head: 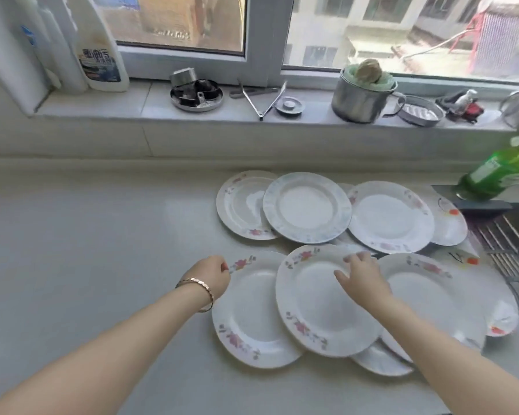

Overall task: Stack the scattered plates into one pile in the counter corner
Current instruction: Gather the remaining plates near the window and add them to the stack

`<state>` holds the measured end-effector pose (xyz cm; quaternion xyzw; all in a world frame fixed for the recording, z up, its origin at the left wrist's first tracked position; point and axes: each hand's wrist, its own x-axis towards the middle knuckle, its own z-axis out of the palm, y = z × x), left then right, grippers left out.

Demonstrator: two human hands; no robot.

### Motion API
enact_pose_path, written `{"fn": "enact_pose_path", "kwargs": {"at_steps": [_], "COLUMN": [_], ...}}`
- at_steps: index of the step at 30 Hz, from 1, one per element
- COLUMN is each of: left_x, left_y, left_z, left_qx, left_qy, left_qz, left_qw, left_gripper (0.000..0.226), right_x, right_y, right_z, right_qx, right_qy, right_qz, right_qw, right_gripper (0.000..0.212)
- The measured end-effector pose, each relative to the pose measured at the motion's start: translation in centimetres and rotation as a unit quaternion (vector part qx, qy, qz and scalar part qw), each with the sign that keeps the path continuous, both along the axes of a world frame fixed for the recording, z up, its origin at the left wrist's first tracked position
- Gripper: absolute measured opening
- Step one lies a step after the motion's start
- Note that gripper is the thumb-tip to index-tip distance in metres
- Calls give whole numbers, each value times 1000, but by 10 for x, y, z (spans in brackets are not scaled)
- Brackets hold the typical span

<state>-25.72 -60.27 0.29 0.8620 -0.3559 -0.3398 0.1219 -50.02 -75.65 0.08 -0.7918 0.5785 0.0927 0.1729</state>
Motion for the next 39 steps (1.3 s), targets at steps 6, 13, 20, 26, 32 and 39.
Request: {"fn": "enact_pose_path", "kwargs": {"at_steps": [6,13,20,26,32,39], "left_x": [-23,-22,-17,-3,28,103], "left_y": [-12,-7,-3,16,73,184], "left_z": [-20,-27,-23,-16,4,42], "left_qx": [29,32,24,2,-15,-75], "left_qy": [-11,6,22,22,-27,-98], "left_qz": [51,123,153,174,211,324], "left_qw": [998,992,988,985,977,938], "left_gripper": [17,20,28,26,21,20], "right_x": [-20,-20,-25,-21,36,162], "right_y": [-55,-70,-76,-62,-20,78], "right_z": [-21,-32,-22,-11,19,45], "right_qx": [85,140,239,274,300,322], "right_qy": [59,-46,-157,-183,-281,-382], "right_qz": [33,-18,-17,-49,-48,-29], "right_qw": [994,989,958,943,910,866], "right_gripper": [49,47,16,16,16,11]}}
